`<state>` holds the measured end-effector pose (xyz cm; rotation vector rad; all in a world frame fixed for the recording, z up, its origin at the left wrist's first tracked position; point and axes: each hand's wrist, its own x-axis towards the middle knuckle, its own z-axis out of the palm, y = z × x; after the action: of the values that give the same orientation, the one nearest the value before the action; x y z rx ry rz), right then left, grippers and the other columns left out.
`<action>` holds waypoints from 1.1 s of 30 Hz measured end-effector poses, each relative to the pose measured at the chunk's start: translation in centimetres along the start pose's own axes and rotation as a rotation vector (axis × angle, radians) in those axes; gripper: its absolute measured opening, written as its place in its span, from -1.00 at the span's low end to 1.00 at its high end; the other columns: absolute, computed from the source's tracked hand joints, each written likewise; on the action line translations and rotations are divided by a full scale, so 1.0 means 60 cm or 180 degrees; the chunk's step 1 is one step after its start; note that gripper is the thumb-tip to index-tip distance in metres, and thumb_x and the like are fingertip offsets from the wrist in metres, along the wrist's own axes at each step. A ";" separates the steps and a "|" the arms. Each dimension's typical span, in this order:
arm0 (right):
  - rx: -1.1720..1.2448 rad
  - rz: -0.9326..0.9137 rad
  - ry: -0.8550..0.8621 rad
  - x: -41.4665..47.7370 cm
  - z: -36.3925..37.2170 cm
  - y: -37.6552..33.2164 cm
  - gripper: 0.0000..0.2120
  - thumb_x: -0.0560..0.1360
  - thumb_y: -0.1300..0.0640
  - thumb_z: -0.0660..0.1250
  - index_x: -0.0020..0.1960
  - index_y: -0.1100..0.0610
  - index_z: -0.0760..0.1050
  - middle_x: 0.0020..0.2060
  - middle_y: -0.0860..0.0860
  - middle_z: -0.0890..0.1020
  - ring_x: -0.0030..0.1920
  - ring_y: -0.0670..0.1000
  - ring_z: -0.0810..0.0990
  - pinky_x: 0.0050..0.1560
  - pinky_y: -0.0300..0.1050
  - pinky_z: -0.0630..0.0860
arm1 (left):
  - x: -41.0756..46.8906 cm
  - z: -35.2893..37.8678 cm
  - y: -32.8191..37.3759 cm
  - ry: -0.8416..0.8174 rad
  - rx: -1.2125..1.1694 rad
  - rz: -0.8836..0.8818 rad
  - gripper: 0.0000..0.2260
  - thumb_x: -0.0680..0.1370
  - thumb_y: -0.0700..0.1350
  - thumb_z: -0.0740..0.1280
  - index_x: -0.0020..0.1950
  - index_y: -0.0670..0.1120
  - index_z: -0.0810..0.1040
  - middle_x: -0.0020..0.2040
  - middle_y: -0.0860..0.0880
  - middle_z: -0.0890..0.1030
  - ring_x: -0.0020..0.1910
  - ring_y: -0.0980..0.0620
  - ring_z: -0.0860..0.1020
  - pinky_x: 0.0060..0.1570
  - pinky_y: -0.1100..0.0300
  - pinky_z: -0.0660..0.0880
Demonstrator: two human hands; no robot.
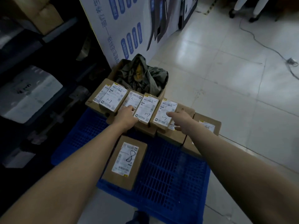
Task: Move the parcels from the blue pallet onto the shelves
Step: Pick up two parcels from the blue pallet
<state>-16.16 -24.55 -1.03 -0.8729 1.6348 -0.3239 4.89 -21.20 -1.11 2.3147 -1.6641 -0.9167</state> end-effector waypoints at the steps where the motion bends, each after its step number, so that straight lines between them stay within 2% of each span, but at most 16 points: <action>1: 0.0108 0.0031 -0.0005 0.016 0.007 0.001 -0.67 0.57 0.04 0.29 0.29 0.14 0.45 -0.20 -0.08 0.51 -0.19 -0.06 0.46 -0.01 -0.04 0.43 | 0.022 0.004 -0.003 -0.0044 0.0042 0.0043 -0.55 0.50 -0.10 0.35 0.36 -0.17 0.37 0.30 -0.16 0.42 0.17 -0.12 0.47 0.04 0.09 0.45; 4: 0.0471 0.0153 -0.0081 0.059 0.023 0.008 -0.68 0.60 0.03 0.24 0.30 0.14 0.44 0.04 0.01 0.62 -0.03 0.03 0.54 0.10 0.00 0.40 | 0.082 0.020 -0.007 -0.0201 -0.0141 0.0025 -0.49 0.53 -0.11 0.32 0.45 -0.16 0.28 0.37 -0.15 0.37 0.14 -0.09 0.47 0.00 0.10 0.43; 7: 0.0813 0.0349 -0.0060 0.095 0.033 0.014 -0.71 0.61 0.02 0.22 0.26 0.14 0.45 -0.02 0.03 0.65 -0.02 0.05 0.59 0.22 0.05 0.44 | 0.128 0.040 -0.009 -0.0326 -0.0049 0.0074 -0.54 0.54 -0.13 0.25 0.43 -0.17 0.28 0.32 -0.19 0.39 0.10 -0.15 0.50 0.00 0.01 0.48; 8: 0.0910 0.0404 -0.0075 0.105 0.036 0.016 -0.71 0.61 0.02 0.23 0.25 0.14 0.45 -0.03 0.04 0.65 -0.02 0.06 0.61 0.15 0.05 0.50 | 0.139 0.047 -0.010 -0.0372 0.0038 0.0113 -0.60 0.54 -0.14 0.24 0.36 -0.18 0.33 0.28 -0.20 0.41 0.07 -0.17 0.50 -0.06 0.04 0.45; 10: 0.1105 0.0444 -0.0100 0.121 0.041 0.020 -0.73 0.60 0.02 0.24 0.22 0.14 0.45 -0.09 0.04 0.66 -0.12 0.04 0.64 -0.17 -0.05 0.56 | 0.158 0.060 -0.009 -0.0477 0.0084 0.0086 -0.70 0.52 -0.14 0.25 0.23 -0.19 0.39 0.22 -0.20 0.43 0.04 -0.15 0.50 -0.13 0.09 0.42; 12: 0.1189 0.0444 -0.0061 0.135 0.047 0.024 -0.75 0.59 0.02 0.26 0.18 0.14 0.47 -0.12 0.04 0.67 -0.19 0.02 0.65 -0.38 -0.12 0.54 | 0.171 0.072 -0.007 -0.0541 0.0036 -0.0007 -0.68 0.51 -0.12 0.28 0.22 -0.19 0.40 0.22 -0.19 0.43 0.08 -0.15 0.49 -0.05 0.06 0.46; 15: 0.1298 0.0449 -0.0043 0.150 0.053 0.029 -0.77 0.57 0.01 0.30 0.13 0.13 0.49 -0.12 0.06 0.69 -0.20 0.03 0.67 -0.40 -0.12 0.57 | 0.189 0.082 -0.007 -0.0502 -0.0166 -0.0190 -0.64 0.50 -0.08 0.31 0.25 -0.20 0.43 0.24 -0.20 0.46 0.16 -0.18 0.49 0.15 -0.05 0.48; 19: 0.1551 0.0584 -0.0117 0.158 0.043 0.044 -0.80 0.56 0.00 0.31 0.04 0.12 0.53 -0.19 0.05 0.72 -0.19 0.06 0.70 -0.24 -0.01 0.64 | 0.195 0.086 -0.011 -0.0639 -0.0550 -0.0277 -0.64 0.52 -0.06 0.28 0.25 -0.22 0.47 0.26 -0.21 0.48 0.18 -0.19 0.48 0.19 -0.08 0.48; 21: 0.1620 0.0620 -0.0076 0.153 0.035 0.048 -0.81 0.56 -0.01 0.31 0.00 0.12 0.52 -0.32 0.02 0.72 -0.32 0.02 0.71 -0.38 -0.08 0.63 | 0.188 0.084 -0.009 -0.0587 -0.0794 -0.0253 -0.64 0.52 -0.05 0.29 0.25 -0.20 0.47 0.25 -0.19 0.49 0.18 -0.17 0.49 0.19 -0.08 0.47; 23: 0.1712 0.0630 -0.0035 0.143 0.027 0.045 -0.81 0.57 -0.01 0.29 0.02 0.12 0.51 -0.37 0.01 0.71 -0.39 0.01 0.70 -0.48 -0.15 0.57 | 0.178 0.077 -0.003 -0.0546 -0.1138 -0.0169 -0.62 0.52 -0.06 0.31 0.30 -0.16 0.41 0.23 -0.13 0.50 0.16 -0.14 0.50 0.12 -0.06 0.50; 25: 0.1875 0.0592 -0.0084 0.131 0.019 0.034 -0.78 0.58 -0.01 0.27 0.08 0.13 0.51 -0.28 0.04 0.73 -0.31 0.04 0.72 -0.44 -0.11 0.59 | 0.166 0.063 0.005 -0.0588 -0.1666 -0.0143 -0.60 0.52 -0.07 0.32 0.32 -0.09 0.32 0.16 -0.10 0.51 0.07 -0.11 0.54 -0.10 0.03 0.53; 27: 0.1981 0.0506 -0.0156 0.113 0.009 0.019 -0.76 0.58 -0.01 0.26 0.12 0.13 0.51 -0.17 0.07 0.73 -0.22 0.08 0.73 -0.35 -0.05 0.63 | 0.152 0.044 0.012 -0.0689 -0.2240 -0.0212 -0.62 0.51 -0.10 0.35 0.24 0.00 0.26 0.09 -0.12 0.53 -0.02 -0.12 0.59 -0.20 0.06 0.56; 29: 0.2019 0.0331 -0.0247 0.089 -0.001 0.001 -0.76 0.58 0.02 0.26 0.15 0.14 0.49 -0.12 0.09 0.73 -0.16 0.10 0.72 -0.24 0.00 0.65 | 0.134 0.020 0.017 -0.0778 -0.2684 -0.0277 -0.62 0.49 -0.11 0.38 0.17 0.05 0.24 0.07 -0.15 0.55 -0.06 -0.14 0.61 -0.22 0.02 0.59; 31: 0.2043 0.0133 -0.0367 0.059 -0.010 -0.022 -0.77 0.57 0.05 0.27 0.17 0.15 0.47 -0.08 0.12 0.72 -0.11 0.12 0.72 -0.16 0.04 0.65 | 0.112 -0.009 0.020 -0.0770 -0.2907 -0.0261 -0.60 0.48 -0.10 0.40 0.16 0.04 0.23 0.09 -0.18 0.55 -0.02 -0.18 0.60 -0.14 -0.06 0.60; 33: 0.2056 -0.0040 -0.0464 0.022 -0.014 -0.051 -0.79 0.56 0.09 0.29 0.15 0.16 0.47 -0.07 0.13 0.72 -0.10 0.15 0.71 -0.15 0.07 0.65 | 0.082 -0.044 0.023 -0.0666 -0.3011 -0.0219 -0.58 0.48 -0.08 0.41 0.18 0.03 0.22 0.09 -0.16 0.54 0.00 -0.19 0.60 -0.07 -0.12 0.58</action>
<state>-15.87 -27.74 0.21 -0.4012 1.2690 -0.7299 6.21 -26.72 -0.29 1.6476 -0.8636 -1.5595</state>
